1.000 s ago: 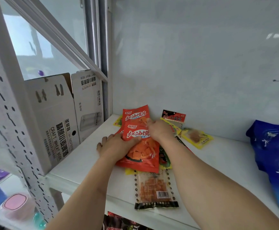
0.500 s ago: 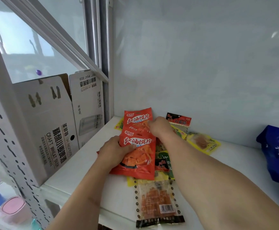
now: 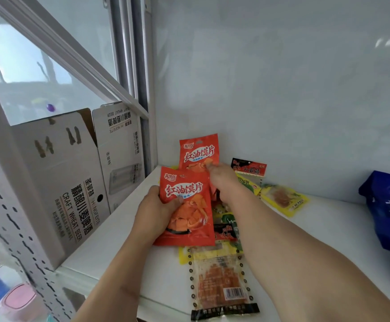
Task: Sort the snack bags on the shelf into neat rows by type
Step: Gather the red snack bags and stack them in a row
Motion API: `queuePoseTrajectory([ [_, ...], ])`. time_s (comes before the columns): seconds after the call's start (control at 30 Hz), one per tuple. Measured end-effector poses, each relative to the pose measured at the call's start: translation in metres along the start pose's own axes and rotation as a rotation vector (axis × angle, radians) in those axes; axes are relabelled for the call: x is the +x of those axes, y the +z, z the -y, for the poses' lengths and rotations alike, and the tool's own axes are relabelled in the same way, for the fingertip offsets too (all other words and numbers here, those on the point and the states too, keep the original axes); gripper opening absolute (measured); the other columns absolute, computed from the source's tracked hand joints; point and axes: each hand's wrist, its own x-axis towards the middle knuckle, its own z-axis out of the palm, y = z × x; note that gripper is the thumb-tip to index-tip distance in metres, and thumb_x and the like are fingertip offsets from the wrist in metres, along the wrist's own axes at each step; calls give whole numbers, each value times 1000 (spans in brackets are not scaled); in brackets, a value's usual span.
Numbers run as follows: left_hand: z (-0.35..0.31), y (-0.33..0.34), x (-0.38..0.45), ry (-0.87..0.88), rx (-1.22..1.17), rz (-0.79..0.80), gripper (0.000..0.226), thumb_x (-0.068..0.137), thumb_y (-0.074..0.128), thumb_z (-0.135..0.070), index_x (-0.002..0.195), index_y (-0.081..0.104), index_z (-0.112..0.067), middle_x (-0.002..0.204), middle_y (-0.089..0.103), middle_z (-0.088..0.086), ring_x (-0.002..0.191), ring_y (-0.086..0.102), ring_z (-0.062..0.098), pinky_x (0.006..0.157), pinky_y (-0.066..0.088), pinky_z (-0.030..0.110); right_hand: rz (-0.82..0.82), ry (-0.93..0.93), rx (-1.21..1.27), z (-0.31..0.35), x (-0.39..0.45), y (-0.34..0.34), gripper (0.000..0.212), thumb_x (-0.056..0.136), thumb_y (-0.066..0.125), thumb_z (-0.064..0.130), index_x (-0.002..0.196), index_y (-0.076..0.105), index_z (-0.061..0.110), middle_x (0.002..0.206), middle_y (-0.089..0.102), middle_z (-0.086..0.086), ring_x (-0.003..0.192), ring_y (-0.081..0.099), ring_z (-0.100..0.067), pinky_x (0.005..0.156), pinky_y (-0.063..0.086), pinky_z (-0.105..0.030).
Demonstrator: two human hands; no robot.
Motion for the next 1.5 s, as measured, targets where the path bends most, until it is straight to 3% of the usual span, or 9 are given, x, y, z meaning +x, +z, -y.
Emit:
queuePoseTrajectory([
  [0.13,-10,-6,-3,48,-91,-68,33,92,71,-35,112,48,-24,107,59,-9,93,59,16,68,44,25,-64,-20,99,4,-8,-9,32,105,45,38,103,66,14,97,76,-10,87,74,-31,84,60,-52],
  [0.37,-34,-2,-8,43,-446,-25,36,90,74,-26,117,50,-22,106,69,-7,86,68,9,62,51,24,-70,11,289,9,-23,-43,30,100,58,40,105,68,13,94,77,-9,77,74,-27,72,61,-43],
  [0.57,-67,23,-13,12,-546,173,31,89,75,-19,116,63,-19,103,77,2,87,76,21,71,59,32,16,-29,372,13,-45,-94,34,88,76,27,116,68,10,101,77,-12,89,76,-30,82,59,-51],
  [0.7,-90,44,-27,33,-566,381,23,87,72,-6,108,69,-16,97,79,4,87,77,23,82,60,39,-146,-98,396,9,-55,-156,26,88,76,21,111,71,12,99,78,-11,89,76,-30,80,60,-49],
  [0.8,-105,61,-34,28,-550,497,26,89,71,-7,114,70,-13,102,79,6,92,76,25,87,59,43,-376,-68,309,-13,-58,-210,17,86,78,22,101,72,18,98,78,-7,88,75,-30,84,59,-49],
  [0.93,-129,92,-42,30,-539,566,20,93,66,-7,111,69,-16,96,80,0,83,77,16,63,60,25,-545,-3,66,-48,-56,-258,16,91,71,21,106,69,15,109,73,-9,94,71,-30,91,56,-45],
  [1.1,-140,140,-45,-14,-410,648,24,98,62,-6,119,65,-16,105,78,6,95,76,25,88,60,45,-555,92,-206,-65,-41,-280,16,97,62,18,107,66,6,101,69,-12,89,68,-31,77,55,-36],
  [1.23,-139,176,-48,-95,-311,693,20,97,61,-6,114,68,-15,102,78,8,95,75,30,92,58,51,-554,104,-265,-72,-28,-288,15,97,59,16,104,67,7,96,70,-9,76,64,-24,64,50,-30],
  [1.5,-135,217,-46,41,-51,592,19,94,62,-8,102,69,-23,100,76,1,92,71,24,87,58,40,-466,109,-302,-80,-3,-294,16,98,57,24,97,68,13,94,71,-5,82,67,-23,71,55,-33],
])
